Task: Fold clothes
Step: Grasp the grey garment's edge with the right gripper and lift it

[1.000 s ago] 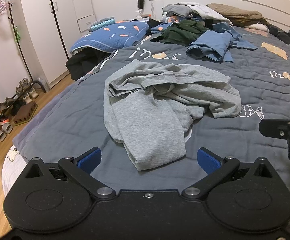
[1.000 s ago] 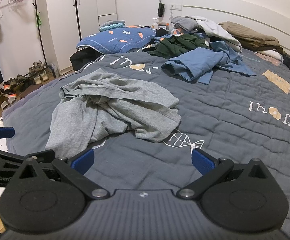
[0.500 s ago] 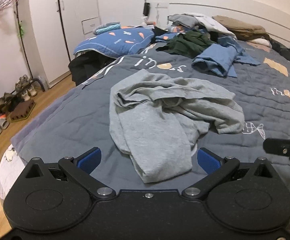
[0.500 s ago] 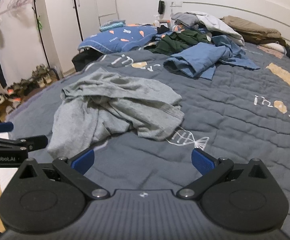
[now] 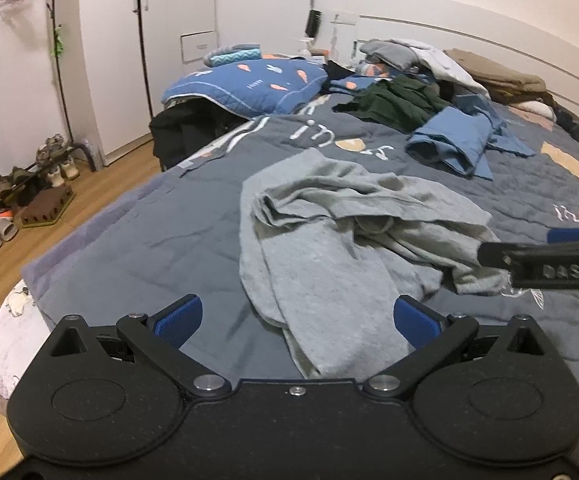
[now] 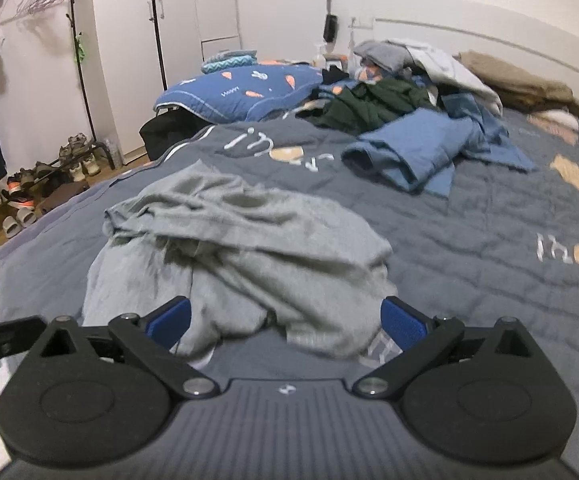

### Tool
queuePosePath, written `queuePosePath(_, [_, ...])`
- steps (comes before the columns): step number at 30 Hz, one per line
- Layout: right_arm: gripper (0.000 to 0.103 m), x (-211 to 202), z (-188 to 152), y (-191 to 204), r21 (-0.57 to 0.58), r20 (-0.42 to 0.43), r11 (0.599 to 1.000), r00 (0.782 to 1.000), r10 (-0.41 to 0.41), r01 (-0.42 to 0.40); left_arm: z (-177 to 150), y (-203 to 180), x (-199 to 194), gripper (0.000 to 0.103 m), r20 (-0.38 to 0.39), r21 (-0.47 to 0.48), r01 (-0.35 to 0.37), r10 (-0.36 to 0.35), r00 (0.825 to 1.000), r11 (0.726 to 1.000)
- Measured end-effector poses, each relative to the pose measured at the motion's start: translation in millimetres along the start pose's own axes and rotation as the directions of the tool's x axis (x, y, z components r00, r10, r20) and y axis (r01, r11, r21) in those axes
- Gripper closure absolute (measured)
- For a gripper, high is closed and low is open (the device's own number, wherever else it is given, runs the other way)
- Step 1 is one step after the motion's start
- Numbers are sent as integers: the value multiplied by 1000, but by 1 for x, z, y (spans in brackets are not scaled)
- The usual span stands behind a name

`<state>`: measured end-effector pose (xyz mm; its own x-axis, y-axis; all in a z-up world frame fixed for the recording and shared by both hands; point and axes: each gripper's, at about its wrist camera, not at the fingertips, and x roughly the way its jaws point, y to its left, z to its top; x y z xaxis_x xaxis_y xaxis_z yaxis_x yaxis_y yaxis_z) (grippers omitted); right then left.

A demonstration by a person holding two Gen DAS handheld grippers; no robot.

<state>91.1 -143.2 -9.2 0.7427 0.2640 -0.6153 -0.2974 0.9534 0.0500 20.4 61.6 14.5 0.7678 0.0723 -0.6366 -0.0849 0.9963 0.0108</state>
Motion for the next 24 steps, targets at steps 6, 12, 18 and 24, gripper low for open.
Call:
queuePosePath(6, [1,41,21,22,-119,17,993,1000,11,-9,10,8,8,0,4,-42,-3,3,1000,999])
queuePosePath(12, [4,80,28,48,-195,-27,980,999,36,-40,17,16,12,0,16,-92,8,-6,1000,996])
queuePosePath(18, [23,104,30,64,-233,-49,971,998,40,-50,23,28,15,0,0,-158,29,-30,1000,987])
queuePosePath(24, [86,106,34,54,-137,-29,985,994,102,-105,25,36,15,0,0,-199,35,-36,999,979])
